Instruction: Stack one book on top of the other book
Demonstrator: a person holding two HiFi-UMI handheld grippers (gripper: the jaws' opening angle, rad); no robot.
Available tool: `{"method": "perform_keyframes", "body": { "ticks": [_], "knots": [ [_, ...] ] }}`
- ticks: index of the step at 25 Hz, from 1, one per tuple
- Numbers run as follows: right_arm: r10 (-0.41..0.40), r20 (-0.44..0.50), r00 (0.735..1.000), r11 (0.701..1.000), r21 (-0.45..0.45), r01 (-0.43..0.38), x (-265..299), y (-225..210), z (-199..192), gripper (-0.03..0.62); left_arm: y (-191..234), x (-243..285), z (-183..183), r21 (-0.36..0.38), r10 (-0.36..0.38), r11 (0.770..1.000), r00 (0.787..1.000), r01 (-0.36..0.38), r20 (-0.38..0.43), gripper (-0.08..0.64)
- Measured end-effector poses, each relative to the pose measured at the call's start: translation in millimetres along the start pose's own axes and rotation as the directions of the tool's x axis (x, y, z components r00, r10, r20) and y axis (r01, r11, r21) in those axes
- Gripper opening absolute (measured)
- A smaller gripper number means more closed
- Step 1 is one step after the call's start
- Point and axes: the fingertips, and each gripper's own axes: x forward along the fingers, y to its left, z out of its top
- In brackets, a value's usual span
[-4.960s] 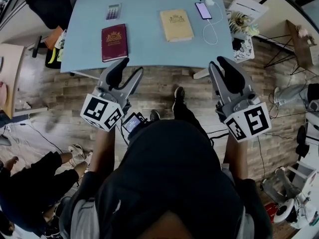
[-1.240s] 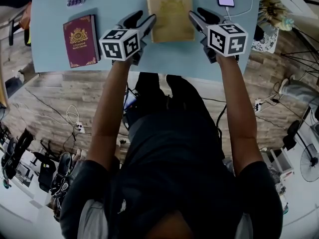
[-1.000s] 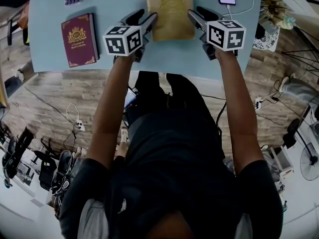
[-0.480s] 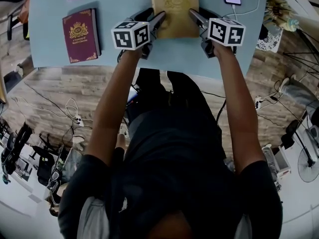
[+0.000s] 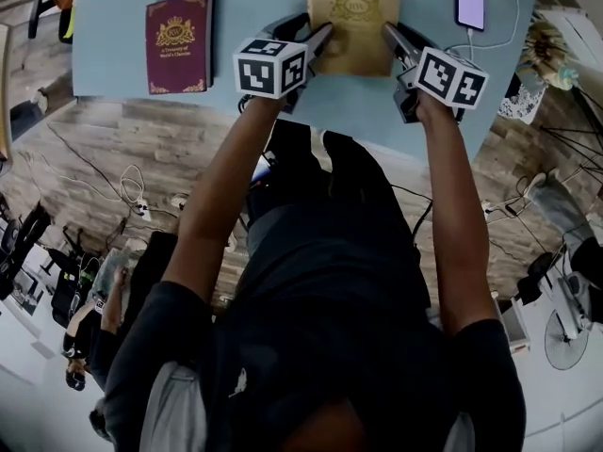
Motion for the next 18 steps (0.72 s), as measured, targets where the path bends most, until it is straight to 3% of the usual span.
{"method": "perform_keyframes", "body": {
  "ticks": [18],
  "knots": [
    [0.127,-0.021,0.992,0.989,-0.070,-0.128,39.0,99.1,9.1,0.087,55.0,-92.4,26.3,0.037,0.113,0.992,0.988,-0.117,0.105,0.253]
  ]
}}
